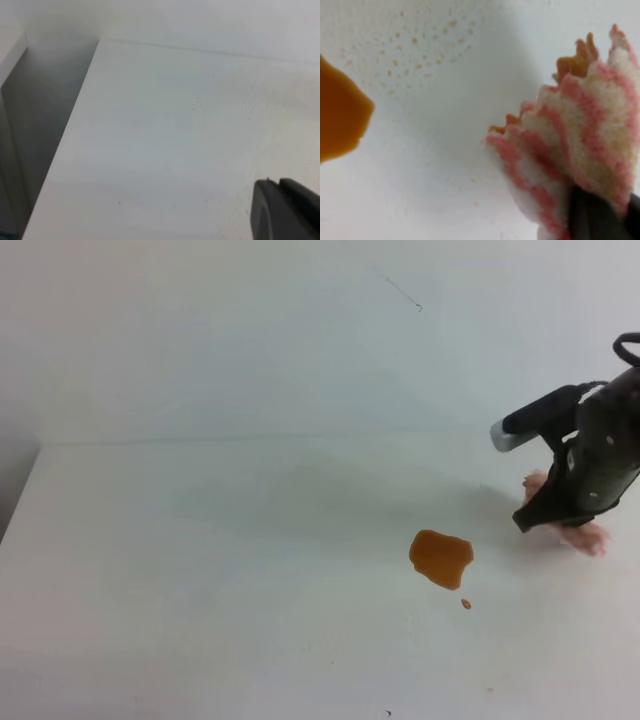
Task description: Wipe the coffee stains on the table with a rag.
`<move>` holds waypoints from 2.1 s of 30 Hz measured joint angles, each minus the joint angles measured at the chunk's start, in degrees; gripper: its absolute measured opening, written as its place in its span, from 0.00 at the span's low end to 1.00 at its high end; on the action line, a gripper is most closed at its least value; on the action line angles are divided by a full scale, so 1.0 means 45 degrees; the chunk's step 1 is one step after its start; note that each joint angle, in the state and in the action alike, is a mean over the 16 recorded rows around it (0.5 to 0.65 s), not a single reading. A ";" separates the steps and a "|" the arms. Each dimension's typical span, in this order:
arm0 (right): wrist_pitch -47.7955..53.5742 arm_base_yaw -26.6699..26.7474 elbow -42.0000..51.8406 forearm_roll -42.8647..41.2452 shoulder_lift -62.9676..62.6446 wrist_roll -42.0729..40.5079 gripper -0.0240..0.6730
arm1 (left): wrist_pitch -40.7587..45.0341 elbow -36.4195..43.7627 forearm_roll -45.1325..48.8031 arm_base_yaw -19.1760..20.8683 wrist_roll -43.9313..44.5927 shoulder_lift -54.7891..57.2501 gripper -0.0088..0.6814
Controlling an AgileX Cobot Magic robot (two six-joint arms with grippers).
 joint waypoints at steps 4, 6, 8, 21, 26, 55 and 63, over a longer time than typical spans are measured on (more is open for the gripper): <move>-0.0038 -0.0476 -0.0643 0.0801 0.1155 -0.0280 0.03 | 0.0000 0.0000 -0.0006 0.0000 0.0000 0.0000 0.01; 0.0016 -0.0546 -0.0998 0.1279 0.1665 -0.0502 0.03 | 0.0000 0.0000 -0.0008 0.0000 0.0000 0.0000 0.01; 0.0081 -0.0531 -0.1355 0.1837 0.2116 -0.0743 0.03 | 0.0000 0.0000 -0.0011 0.0000 0.0000 0.0000 0.01; 0.0186 0.1449 -0.2888 0.5510 0.3272 -0.2227 0.03 | 0.0000 0.0000 -0.0011 0.0000 0.0000 0.0000 0.01; 0.0191 0.2650 -0.2948 0.5527 0.3299 -0.2366 0.03 | 0.0000 0.0000 -0.0011 0.0000 0.0000 0.0000 0.01; -0.1503 0.3067 0.2357 0.1691 0.0827 0.0328 0.03 | 0.0000 0.0000 -0.0011 0.0000 0.0000 0.0000 0.01; -0.2363 0.4728 0.1375 0.3792 0.1319 -0.1039 0.03 | 0.0000 0.0000 -0.0011 0.0000 0.0000 0.0000 0.01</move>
